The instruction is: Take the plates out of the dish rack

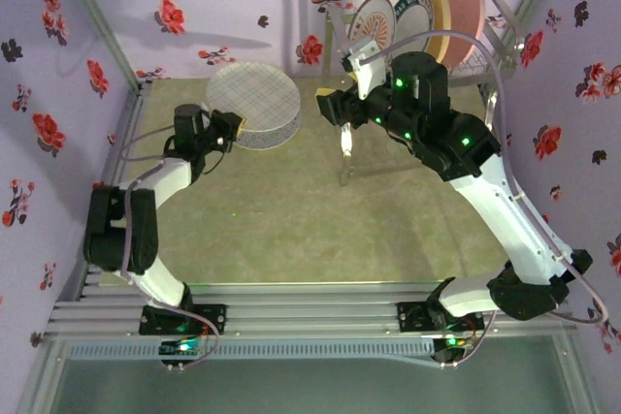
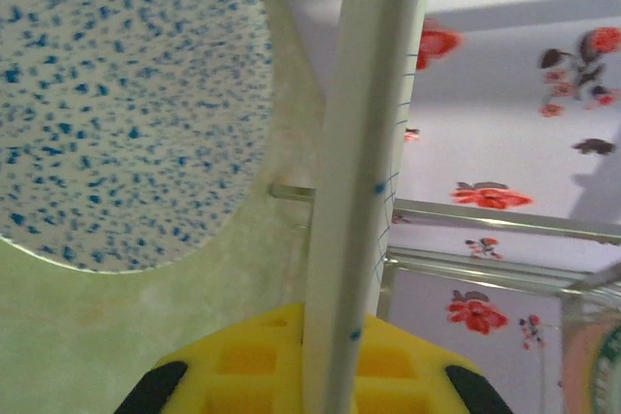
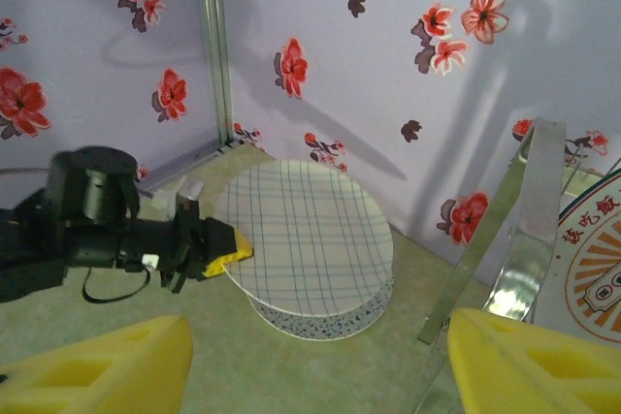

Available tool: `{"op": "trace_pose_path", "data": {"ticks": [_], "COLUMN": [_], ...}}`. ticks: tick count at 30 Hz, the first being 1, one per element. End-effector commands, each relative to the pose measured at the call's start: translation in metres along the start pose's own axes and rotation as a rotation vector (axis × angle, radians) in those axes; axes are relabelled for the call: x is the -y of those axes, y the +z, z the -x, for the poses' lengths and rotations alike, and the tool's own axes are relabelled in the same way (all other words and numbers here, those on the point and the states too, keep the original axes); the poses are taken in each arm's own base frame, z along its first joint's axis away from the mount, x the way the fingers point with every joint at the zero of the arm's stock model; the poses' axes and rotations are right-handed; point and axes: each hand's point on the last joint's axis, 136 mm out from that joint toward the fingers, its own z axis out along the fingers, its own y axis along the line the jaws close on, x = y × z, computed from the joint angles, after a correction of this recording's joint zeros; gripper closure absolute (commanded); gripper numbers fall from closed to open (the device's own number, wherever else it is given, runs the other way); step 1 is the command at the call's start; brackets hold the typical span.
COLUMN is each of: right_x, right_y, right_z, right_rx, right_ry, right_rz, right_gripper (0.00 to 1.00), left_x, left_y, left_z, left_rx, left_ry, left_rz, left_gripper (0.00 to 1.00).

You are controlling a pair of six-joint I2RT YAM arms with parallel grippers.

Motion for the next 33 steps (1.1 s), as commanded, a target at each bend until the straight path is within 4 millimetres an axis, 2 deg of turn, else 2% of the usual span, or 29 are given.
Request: {"op": "trace_pose_path", "data": {"ticks": [1, 8, 12, 23, 33], "right_x": [0.002, 0.005, 0.006, 0.006, 0.007], "right_y": [0.001, 0.002, 0.002, 0.003, 0.002], "right_z": [0.003, -0.004, -0.004, -0.005, -0.004], "right_rx": [0.013, -0.007, -0.006, -0.010, -0.009], "right_ry": [-0.031, -0.030, -0.025, -0.007, -0.005], "right_rz": [-0.022, -0.037, -0.045, -0.043, -0.046], "right_gripper": [0.29, 0.27, 0.27, 0.25, 0.25], "left_x": [0.025, -0.012, -0.026, -0.049, -0.062], "left_y": [0.006, 0.026, 0.031, 0.040, 0.048], "left_z": [0.010, 0.005, 0.005, 0.009, 0.012], "left_rx": [0.019, -0.009, -0.017, -0.032, -0.054], "left_ry": [0.051, 0.031, 0.023, 0.011, 0.004], "left_rz": [-0.143, -0.092, -0.069, -0.024, 0.007], "left_gripper": [1.00, 1.00, 1.00, 1.00, 1.00]}}
